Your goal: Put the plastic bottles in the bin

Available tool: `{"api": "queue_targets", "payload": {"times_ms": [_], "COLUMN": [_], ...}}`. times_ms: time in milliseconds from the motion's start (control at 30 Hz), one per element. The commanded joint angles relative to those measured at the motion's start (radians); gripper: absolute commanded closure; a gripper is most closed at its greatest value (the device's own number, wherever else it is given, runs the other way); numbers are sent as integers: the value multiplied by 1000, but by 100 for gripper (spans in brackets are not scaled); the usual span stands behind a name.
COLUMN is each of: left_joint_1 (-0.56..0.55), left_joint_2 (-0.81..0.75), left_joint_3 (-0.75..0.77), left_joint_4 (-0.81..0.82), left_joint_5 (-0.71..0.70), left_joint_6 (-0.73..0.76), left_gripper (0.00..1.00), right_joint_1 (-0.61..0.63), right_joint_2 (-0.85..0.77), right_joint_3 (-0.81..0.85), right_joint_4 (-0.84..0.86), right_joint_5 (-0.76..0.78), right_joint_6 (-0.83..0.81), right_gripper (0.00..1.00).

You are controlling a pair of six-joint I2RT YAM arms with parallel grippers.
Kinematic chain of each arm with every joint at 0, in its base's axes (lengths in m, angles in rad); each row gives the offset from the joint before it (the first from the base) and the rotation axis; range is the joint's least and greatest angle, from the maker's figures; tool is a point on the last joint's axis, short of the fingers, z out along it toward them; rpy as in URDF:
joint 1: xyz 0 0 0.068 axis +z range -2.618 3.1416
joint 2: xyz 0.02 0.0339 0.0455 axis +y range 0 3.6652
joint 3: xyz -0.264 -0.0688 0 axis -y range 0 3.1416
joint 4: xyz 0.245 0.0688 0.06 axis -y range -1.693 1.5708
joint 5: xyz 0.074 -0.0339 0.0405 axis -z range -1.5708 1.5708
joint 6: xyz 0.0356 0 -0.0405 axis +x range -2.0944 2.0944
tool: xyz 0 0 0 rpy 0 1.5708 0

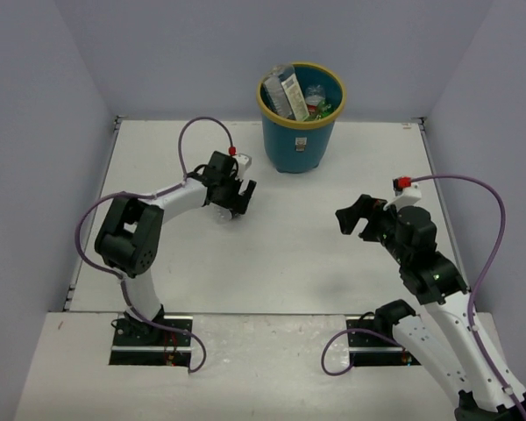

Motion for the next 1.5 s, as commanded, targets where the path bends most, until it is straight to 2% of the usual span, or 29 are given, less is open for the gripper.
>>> {"api": "queue_targets", "payload": {"times_ms": [0, 33, 100, 200, 267, 433, 667, 733, 867, 967, 1100, 1200, 1300, 1467], "left_joint_1": [10, 10, 10, 10, 10, 10, 9, 9, 7, 6, 1, -10, -21, -67], "left_joint_2": [66, 79, 91, 83, 72, -4, -175, -226, -294, -298, -223, -120, 5, 243], "left_joint_3": [47, 52, 53, 55, 60, 104, 170, 214, 277, 362, 528, 640, 720, 1039], "left_joint_4": [-30, -31, -26, -22, -24, -47, -31, -6, 135, 238, 368, 471, 584, 536], "left_joint_5": [16, 26, 46, 57, 63, 94, 127, 199, 316, 340, 311, 260, 254, 164], "left_joint_6": [37, 35, 33, 26, 21, 13, -34, -47, -87, -108, -188, -289, -347, -327], "left_gripper": [5, 10, 32, 53, 63, 75, 78, 79, 78, 74, 73, 67, 72, 69], "right_joint_1": [1, 1, 1, 1, -1, 1, 1, 1, 1, 1, 1, 1, 1, 1], "right_joint_2": [-3, -2, -1, -2, -6, -16, -17, -16, -12, -8, -7, -3, 5, 23], "right_joint_3": [-9, -11, -12, -12, -13, -19, -26, -26, -29, -31, -32, -30, -32, -33], "right_joint_4": [12, 12, 12, 12, 12, 12, 10, 9, 10, 9, 9, 9, 9, 9], "right_joint_5": [25, 29, 28, 28, 32, 44, 79, 92, 108, 116, 131, 149, 170, 184], "right_joint_6": [-14, -16, -16, -14, -13, -13, -13, -11, 2, 4, 0, -6, -10, -27], "right_gripper": [1, 1, 1, 1, 1, 1, 1, 1, 1, 1, 1, 1, 1, 1]}}
